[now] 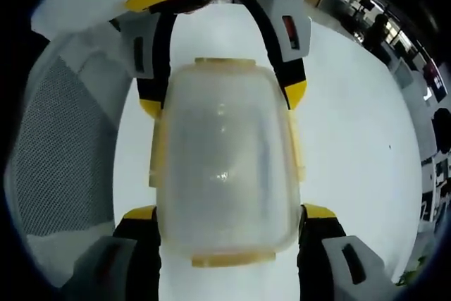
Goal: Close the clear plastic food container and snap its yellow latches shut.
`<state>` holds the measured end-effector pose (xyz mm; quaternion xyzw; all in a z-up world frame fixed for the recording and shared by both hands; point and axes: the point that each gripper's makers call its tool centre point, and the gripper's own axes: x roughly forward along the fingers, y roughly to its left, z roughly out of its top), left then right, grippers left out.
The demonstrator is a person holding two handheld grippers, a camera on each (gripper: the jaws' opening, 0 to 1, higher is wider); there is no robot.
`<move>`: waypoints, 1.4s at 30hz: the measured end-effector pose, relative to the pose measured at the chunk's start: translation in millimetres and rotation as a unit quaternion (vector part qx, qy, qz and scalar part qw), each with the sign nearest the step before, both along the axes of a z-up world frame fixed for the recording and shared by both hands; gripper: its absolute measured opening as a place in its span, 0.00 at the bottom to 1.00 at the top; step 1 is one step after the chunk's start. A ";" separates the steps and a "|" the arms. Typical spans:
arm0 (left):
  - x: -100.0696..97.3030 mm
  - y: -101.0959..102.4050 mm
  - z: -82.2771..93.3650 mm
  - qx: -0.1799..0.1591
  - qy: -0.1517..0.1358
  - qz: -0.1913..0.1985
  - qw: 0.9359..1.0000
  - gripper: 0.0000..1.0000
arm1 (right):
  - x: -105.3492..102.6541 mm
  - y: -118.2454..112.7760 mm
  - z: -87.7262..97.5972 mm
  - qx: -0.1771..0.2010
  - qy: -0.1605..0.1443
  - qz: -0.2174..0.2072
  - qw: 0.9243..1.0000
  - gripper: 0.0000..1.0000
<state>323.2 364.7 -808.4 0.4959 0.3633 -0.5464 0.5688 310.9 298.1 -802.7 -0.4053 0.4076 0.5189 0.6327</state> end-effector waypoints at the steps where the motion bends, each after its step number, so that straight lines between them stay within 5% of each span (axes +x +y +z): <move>1: 0.0 1.7 0.3 0.000 0.000 0.000 1.000 0.83 | 0.1 1.3 -0.1 0.000 0.000 0.000 1.000 0.80; 22: 4.0 27.7 0.5 -0.006 0.001 0.007 1.000 0.83 | 5.5 27.8 -0.7 -0.005 0.000 0.004 1.000 0.80; 42: 12.0 29.7 0.5 -0.006 0.001 0.004 1.000 0.84 | 12.5 28.9 -1.9 -0.021 0.000 -0.004 1.000 0.80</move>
